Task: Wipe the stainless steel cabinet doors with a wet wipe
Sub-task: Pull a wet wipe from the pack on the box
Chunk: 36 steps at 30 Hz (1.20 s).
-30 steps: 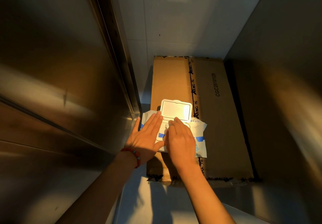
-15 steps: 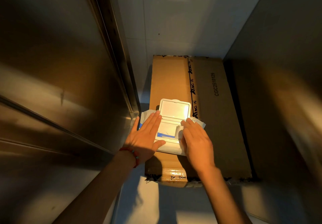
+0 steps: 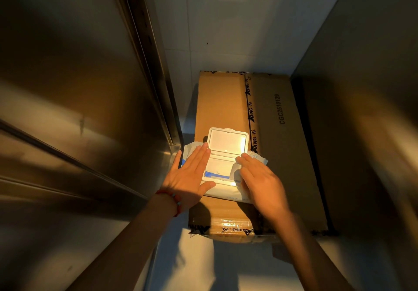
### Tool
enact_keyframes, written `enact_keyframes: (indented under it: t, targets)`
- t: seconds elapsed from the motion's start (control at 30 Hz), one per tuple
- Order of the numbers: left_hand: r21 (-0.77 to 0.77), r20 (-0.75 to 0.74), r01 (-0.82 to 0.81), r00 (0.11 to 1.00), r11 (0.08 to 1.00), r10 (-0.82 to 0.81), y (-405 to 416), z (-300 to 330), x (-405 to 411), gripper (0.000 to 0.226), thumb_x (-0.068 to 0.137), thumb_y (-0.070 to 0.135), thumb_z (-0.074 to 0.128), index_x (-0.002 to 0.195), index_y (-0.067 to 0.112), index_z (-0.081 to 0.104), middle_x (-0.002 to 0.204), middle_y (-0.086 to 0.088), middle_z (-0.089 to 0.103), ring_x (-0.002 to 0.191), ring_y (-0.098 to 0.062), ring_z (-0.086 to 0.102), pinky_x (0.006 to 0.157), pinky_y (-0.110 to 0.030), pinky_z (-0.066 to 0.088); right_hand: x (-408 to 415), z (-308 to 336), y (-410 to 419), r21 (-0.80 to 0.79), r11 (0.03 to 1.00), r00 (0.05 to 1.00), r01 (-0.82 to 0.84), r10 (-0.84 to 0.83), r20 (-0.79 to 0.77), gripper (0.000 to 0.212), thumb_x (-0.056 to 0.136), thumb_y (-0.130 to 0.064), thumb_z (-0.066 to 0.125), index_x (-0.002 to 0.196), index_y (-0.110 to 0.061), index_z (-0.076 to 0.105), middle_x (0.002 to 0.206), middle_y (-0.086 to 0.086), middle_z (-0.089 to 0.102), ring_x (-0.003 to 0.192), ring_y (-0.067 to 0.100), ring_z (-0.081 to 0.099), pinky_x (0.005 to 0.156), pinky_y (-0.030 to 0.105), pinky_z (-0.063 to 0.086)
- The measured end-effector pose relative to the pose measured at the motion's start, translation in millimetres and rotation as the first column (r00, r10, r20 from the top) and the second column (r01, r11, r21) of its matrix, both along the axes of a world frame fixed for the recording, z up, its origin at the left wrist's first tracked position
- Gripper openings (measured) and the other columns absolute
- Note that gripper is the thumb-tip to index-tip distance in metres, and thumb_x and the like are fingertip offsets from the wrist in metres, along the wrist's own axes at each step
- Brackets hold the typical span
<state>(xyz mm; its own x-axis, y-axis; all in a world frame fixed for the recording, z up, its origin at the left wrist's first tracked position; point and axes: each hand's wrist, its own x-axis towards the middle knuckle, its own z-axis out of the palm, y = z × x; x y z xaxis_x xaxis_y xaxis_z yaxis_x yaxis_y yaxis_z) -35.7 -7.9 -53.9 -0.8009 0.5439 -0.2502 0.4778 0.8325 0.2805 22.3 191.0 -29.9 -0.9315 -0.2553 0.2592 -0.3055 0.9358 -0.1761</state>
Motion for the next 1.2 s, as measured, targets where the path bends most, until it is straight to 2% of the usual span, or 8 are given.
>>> enact_keyframes:
  t: [0.27,0.43,0.57,0.73,0.87,1.0,1.2]
  targets:
    - [-0.01,-0.007,0.001,1.0,1.0,-0.001,-0.8,-0.8,0.6,0.076,0.095,0.053,0.028,0.132,0.025,-0.032,0.14,0.011,-0.034,0.131,-0.003,-0.026,0.105,-0.035,-0.026,-4.3,-4.8,15.5,0.049,0.996,0.996,-0.075,0.077,-0.047,0.045,0.035,-0.007,0.095,0.073,0.0,0.071,0.096,0.018,0.071,0.091,0.032,0.069,0.069,0.042,0.057]
    - [-0.005,0.003,-0.001,1.0,1.0,0.001,0.0,-0.1,0.5,0.076,0.095,0.054,0.028,0.132,0.026,-0.032,0.14,0.011,-0.034,0.134,-0.004,-0.024,0.107,-0.037,-0.024,-3.4,-11.6,25.7,0.016,0.995,0.995,-0.099,0.099,-0.016,0.039,0.045,-0.003,0.093,0.075,0.001,0.069,0.102,0.021,0.068,0.098,0.035,0.066,0.075,0.041,0.058]
    - [0.005,0.002,-0.004,1.0,1.0,0.004,-0.6,0.8,1.2,0.076,0.095,0.053,0.029,0.135,0.025,-0.03,0.141,0.012,-0.033,0.133,-0.003,-0.025,0.107,-0.036,-0.024,2.2,-10.9,33.9,0.02,0.996,0.995,-0.088,0.089,-0.042,0.056,0.035,-0.009,0.096,0.082,0.007,0.069,0.103,0.025,0.067,0.094,0.037,0.067,0.069,0.043,0.056]
    - [0.001,0.005,-0.002,1.0,1.0,0.002,-0.5,2.8,1.7,0.076,0.095,0.052,0.028,0.138,0.023,-0.028,0.141,0.012,-0.032,0.132,-0.003,-0.025,0.107,-0.035,-0.024,1.0,-2.3,36.6,0.046,0.991,0.989,-0.129,0.132,-0.069,0.052,0.034,-0.005,0.096,0.075,0.01,0.068,0.098,0.027,0.068,0.088,0.039,0.068,0.061,0.045,0.057]
    - [-0.017,0.0,0.006,1.0,1.0,-0.006,-0.6,4.2,1.6,0.074,0.095,0.053,0.027,0.132,0.025,-0.031,0.141,0.011,-0.033,0.131,-0.003,-0.026,0.107,-0.036,-0.024,4.2,3.4,38.3,0.041,0.987,0.986,-0.153,0.156,-0.06,0.049,0.039,-0.006,0.095,0.078,0.01,0.069,0.103,0.028,0.066,0.094,0.039,0.067,0.065,0.047,0.058]
    - [-0.019,0.006,0.006,1.0,1.0,-0.006,-0.3,4.5,1.8,0.074,0.095,0.053,0.026,0.132,0.025,-0.032,0.14,0.011,-0.033,0.131,-0.003,-0.026,0.106,-0.036,-0.024,3.8,6.9,40.4,0.102,0.968,0.966,-0.229,0.239,-0.101,0.04,0.048,-0.012,0.093,0.075,0.006,0.07,0.107,0.025,0.066,0.101,0.036,0.064,0.077,0.048,0.056]
    - [-0.007,0.006,0.004,1.0,1.0,-0.004,-0.1,4.9,2.6,0.075,0.095,0.052,0.026,0.135,0.024,-0.03,0.141,0.01,-0.033,0.139,-0.007,-0.019,0.109,-0.038,-0.022,-2.3,6.4,46.0,0.165,0.93,0.922,-0.33,0.355,-0.155,0.027,0.06,-0.009,0.087,0.076,0.007,0.072,0.109,0.026,0.065,0.103,0.037,0.063,0.081,0.049,0.054]
